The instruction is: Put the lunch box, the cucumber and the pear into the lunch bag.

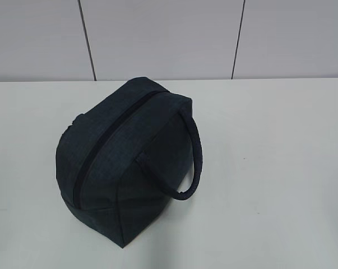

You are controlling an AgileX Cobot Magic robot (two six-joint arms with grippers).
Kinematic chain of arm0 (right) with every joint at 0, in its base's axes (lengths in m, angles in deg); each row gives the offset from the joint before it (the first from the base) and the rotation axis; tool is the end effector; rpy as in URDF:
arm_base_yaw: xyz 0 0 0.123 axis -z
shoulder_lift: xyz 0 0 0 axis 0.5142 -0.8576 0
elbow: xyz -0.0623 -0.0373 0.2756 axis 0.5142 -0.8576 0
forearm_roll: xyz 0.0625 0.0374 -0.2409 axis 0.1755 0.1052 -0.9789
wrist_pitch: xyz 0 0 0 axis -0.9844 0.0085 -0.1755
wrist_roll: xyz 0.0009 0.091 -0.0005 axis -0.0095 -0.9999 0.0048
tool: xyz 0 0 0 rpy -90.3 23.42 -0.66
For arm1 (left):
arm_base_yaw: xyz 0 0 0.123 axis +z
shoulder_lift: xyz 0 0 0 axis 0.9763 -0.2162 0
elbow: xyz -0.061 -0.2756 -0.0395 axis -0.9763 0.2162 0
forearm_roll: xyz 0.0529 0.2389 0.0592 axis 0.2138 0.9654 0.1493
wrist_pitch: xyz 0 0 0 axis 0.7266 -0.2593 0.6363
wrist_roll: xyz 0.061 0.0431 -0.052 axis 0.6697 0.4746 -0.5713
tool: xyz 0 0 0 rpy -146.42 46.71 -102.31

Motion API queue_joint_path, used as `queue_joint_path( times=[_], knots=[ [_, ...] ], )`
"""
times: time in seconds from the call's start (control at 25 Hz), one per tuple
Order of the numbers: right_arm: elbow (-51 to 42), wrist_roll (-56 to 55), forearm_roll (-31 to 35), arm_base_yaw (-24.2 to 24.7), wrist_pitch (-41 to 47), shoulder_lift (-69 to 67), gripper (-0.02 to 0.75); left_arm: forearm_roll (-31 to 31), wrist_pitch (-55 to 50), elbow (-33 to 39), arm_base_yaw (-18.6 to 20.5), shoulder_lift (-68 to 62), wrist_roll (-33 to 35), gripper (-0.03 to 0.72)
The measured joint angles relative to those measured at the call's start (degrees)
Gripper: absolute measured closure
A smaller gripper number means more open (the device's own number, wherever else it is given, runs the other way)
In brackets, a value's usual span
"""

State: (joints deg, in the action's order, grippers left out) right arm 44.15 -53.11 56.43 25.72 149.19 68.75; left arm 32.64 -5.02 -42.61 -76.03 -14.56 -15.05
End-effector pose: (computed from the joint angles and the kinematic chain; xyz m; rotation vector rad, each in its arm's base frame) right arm -0.0112 -0.0049 0.2693 -0.1529 2.1036 -0.0368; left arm -0.0143 -0.0110 0.2817 0.1349 2.0367 -0.0481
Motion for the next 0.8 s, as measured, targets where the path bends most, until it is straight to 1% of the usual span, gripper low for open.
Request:
queue_joint_path(
  times=[0.8],
  knots=[
    [0.0,-0.1,0.0,0.0,0.0,0.0,0.314,0.0,0.0,0.0,0.0,0.0,0.0,0.419]
  ],
)
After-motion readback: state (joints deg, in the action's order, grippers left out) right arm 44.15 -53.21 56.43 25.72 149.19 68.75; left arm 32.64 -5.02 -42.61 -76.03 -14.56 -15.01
